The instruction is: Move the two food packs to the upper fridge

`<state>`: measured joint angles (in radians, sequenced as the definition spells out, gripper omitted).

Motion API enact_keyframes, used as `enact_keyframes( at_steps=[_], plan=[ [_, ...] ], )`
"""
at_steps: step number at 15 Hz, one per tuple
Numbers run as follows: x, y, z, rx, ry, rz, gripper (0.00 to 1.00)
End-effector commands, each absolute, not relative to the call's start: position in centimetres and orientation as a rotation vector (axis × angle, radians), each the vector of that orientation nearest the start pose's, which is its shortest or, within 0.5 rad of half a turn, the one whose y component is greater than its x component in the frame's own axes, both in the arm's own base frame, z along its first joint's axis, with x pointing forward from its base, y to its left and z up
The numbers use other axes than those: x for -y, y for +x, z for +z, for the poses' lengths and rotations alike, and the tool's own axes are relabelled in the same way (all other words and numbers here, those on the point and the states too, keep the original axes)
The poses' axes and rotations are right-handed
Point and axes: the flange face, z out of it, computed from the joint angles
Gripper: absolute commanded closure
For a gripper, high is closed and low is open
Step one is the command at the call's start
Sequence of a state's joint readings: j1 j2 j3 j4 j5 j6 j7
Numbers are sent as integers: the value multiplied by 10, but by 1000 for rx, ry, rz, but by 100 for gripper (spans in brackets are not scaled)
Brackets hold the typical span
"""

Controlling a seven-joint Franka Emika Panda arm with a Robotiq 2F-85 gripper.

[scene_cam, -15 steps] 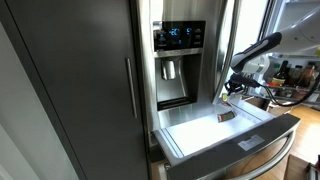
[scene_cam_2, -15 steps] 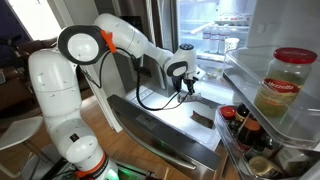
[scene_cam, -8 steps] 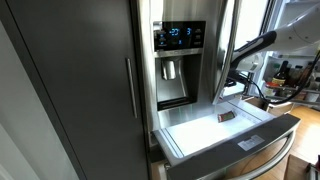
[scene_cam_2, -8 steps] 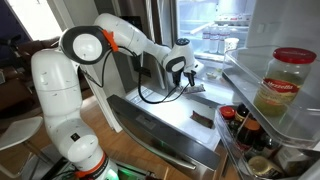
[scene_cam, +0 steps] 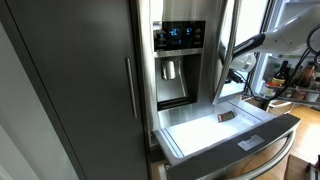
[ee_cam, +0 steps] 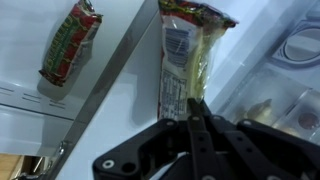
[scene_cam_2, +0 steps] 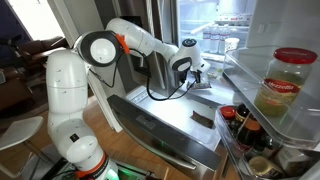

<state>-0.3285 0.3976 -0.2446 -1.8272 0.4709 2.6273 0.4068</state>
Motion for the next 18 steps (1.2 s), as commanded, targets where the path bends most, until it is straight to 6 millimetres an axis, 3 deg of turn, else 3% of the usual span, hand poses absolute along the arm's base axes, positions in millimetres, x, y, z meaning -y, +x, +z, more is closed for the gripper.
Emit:
enact_keyframes(
  at_steps=[1, 2, 3, 4, 6, 10, 13, 14, 18],
  plan=[
    [384, 587, 365, -1740, -2234, -700, 100],
    [389, 591, 364, -1741, -2223, -713, 100],
    [393, 593, 361, -1754, -2208, -716, 74],
    [397, 593, 360, -1767, -2198, -700, 73],
    [404, 590, 360, -1788, -2187, -706, 60],
    [410, 566, 364, -1816, -2204, -681, 29],
    [421, 536, 357, -1891, -2237, -648, 7],
    [426, 524, 352, -1933, -2244, -623, 1],
    [428, 482, 332, -1958, -2258, -350, 0]
  ],
)
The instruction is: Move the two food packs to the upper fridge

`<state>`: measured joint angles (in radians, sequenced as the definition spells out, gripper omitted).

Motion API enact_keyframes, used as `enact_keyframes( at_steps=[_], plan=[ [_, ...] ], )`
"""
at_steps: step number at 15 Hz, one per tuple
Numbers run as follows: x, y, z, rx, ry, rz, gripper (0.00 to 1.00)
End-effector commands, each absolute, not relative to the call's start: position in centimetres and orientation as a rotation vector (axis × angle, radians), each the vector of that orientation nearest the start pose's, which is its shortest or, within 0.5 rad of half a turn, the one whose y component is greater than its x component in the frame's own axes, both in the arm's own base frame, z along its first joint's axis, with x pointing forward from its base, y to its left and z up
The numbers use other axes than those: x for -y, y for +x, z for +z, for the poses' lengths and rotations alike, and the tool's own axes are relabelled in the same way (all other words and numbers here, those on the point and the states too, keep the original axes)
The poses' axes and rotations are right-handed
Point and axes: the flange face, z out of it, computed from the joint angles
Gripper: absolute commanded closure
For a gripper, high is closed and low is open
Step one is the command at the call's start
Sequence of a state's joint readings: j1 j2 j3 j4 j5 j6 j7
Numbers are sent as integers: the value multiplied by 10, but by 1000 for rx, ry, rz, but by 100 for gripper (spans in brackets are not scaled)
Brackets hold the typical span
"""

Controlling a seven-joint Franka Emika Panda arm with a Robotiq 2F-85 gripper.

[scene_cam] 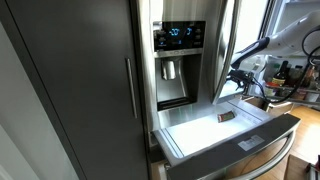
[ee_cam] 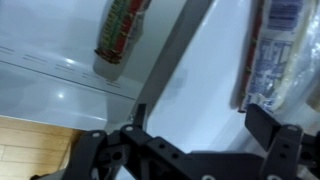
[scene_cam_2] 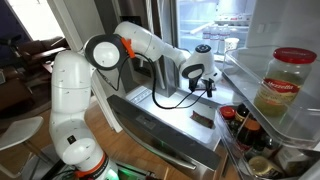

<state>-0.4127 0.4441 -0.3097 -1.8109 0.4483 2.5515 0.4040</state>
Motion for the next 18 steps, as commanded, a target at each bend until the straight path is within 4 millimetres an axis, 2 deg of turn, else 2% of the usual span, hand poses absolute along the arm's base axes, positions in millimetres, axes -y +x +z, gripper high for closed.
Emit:
enact_keyframes(
  at_steps=[1, 5, 9, 12, 16, 18],
  plan=[
    [426, 473, 327, -1964, -2246, -294, 0],
    [417, 445, 309, -1963, -2233, -116, 0],
    [416, 431, 279, -1936, -2299, 6, 0],
    [417, 425, 255, -1937, -2342, 40, 0],
    [423, 429, 220, -1871, -2423, -67, 0],
    [421, 430, 200, -1849, -2417, -38, 0]
  ],
)
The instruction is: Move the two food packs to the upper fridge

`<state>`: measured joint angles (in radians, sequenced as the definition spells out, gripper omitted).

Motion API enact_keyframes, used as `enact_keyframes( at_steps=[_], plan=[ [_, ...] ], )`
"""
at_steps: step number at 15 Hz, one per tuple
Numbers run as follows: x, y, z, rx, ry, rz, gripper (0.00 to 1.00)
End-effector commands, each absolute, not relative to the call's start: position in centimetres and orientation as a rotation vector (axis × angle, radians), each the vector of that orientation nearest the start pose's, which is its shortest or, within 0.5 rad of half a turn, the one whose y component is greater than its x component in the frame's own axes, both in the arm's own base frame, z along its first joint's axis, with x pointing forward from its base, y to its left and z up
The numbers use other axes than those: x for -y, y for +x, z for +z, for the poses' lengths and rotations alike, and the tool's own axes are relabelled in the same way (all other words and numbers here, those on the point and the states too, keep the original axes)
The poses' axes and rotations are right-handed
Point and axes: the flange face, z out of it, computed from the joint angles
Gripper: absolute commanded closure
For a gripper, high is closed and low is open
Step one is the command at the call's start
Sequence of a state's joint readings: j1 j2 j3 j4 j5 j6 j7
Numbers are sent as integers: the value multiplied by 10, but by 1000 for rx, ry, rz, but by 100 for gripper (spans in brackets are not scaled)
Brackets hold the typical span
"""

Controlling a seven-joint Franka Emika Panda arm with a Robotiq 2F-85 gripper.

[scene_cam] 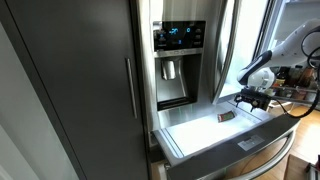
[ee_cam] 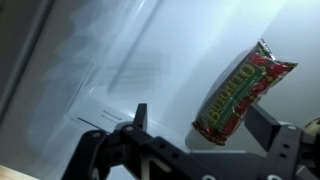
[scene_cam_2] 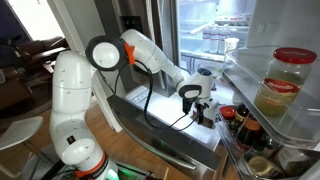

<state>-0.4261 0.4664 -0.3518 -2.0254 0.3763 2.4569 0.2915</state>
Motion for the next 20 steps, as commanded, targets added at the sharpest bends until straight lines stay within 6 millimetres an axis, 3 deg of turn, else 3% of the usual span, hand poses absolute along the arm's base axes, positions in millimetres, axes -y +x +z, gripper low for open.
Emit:
enact_keyframes(
  at_steps=[1, 5, 9, 20],
  plan=[
    [419, 430, 194, -1839, -2415, -31, 0],
    [416, 435, 167, -1760, -2430, -14, 0],
    [420, 444, 156, -1732, -2414, -97, 0],
    [419, 467, 130, -1884, -2212, -319, 0]
  ],
)
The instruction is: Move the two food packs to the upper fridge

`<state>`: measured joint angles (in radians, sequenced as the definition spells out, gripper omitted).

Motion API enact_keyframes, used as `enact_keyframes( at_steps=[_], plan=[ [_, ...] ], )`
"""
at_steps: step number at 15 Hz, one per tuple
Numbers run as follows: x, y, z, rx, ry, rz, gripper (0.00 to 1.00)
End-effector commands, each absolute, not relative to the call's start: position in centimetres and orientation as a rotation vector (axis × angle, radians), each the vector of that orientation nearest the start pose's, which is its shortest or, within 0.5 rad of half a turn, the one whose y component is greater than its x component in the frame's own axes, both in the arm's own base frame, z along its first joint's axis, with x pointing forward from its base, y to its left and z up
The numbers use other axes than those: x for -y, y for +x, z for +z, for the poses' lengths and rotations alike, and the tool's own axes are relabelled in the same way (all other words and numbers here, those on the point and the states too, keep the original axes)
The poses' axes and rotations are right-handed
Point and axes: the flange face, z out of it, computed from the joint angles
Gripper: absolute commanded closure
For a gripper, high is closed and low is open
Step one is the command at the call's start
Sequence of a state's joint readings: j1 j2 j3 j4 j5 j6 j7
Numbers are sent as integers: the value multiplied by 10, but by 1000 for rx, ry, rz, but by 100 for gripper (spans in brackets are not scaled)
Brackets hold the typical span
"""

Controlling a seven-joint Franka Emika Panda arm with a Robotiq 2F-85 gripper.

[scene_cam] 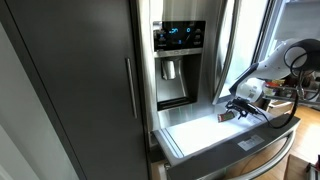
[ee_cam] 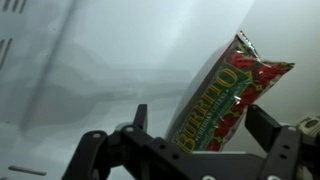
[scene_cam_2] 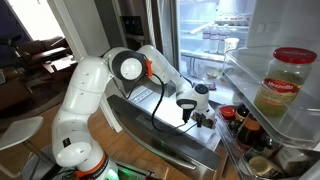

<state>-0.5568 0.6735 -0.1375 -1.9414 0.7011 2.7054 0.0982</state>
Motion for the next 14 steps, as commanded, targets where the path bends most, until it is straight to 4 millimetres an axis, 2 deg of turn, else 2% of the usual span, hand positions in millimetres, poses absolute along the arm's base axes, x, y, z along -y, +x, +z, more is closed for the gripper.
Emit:
enact_keyframes(
  at_steps=[1, 6, 7, 8, 10, 14],
  plan=[
    [419, 470, 128, -1877, -2189, -321, 0],
    [424, 478, 116, -1852, -2180, -340, 0],
    [427, 479, 114, -1851, -2188, -350, 6],
    [429, 479, 113, -1845, -2187, -345, 28],
    [432, 479, 111, -1833, -2202, -335, 32],
    [434, 476, 118, -1818, -2210, -311, 62]
  ],
)
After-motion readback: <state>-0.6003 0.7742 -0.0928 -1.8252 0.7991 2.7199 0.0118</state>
